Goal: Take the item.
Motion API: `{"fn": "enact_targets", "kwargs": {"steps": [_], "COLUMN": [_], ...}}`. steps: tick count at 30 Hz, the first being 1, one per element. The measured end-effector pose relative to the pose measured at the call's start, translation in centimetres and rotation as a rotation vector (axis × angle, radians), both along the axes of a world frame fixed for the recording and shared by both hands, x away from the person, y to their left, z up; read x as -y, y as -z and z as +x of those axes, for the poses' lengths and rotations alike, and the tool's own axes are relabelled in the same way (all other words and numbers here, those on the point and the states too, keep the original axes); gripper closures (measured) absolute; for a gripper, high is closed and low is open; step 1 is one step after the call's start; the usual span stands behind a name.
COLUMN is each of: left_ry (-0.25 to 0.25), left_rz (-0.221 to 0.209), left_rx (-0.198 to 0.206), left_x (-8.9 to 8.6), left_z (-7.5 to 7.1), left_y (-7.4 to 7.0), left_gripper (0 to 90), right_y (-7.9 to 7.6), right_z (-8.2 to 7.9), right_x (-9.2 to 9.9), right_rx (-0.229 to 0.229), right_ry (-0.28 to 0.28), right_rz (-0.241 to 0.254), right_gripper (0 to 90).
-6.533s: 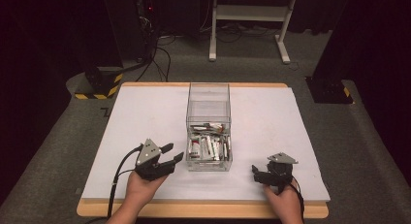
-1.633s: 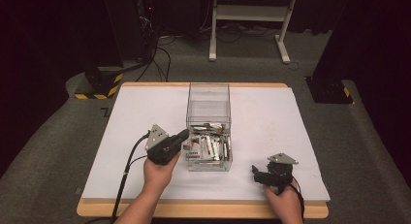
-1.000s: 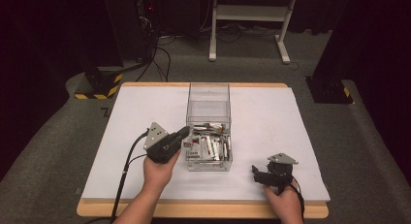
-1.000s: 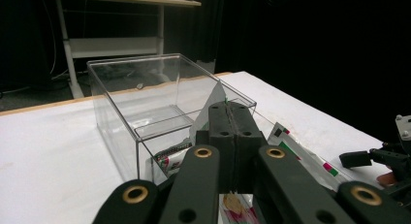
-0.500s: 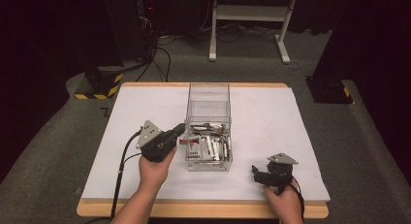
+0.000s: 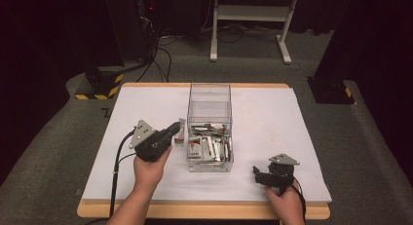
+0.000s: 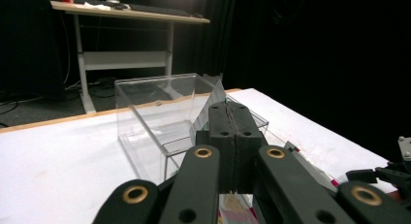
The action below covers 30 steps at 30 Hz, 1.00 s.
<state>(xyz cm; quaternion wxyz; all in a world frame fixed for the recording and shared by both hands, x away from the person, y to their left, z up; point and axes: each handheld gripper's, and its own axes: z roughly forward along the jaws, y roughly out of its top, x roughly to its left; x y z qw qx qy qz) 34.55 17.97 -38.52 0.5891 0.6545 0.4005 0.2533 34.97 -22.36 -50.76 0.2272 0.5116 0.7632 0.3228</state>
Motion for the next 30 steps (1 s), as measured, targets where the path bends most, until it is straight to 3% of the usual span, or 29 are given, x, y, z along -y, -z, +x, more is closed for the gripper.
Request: {"fn": "enact_targets", "kwargs": {"steps": [16, 30], "left_ry": [-0.061, -0.096], "left_rz": [0.024, 0.044], "left_rx": [-0.016, -0.046], "left_x": [-3.3, -4.9], "left_z": [0.2, 1.3], "left_y": [0.4, 1.4], "left_gripper": [89.6, 89.6], "right_y": [0.0, 0.0], "right_z": [0.0, 0.0], "right_x": [0.0, 0.0], "right_rx": [0.002, 0.006], "right_ry": [0.001, 0.002], "right_rz": [-0.001, 0.0], "right_gripper": [10.6, 10.7]}}
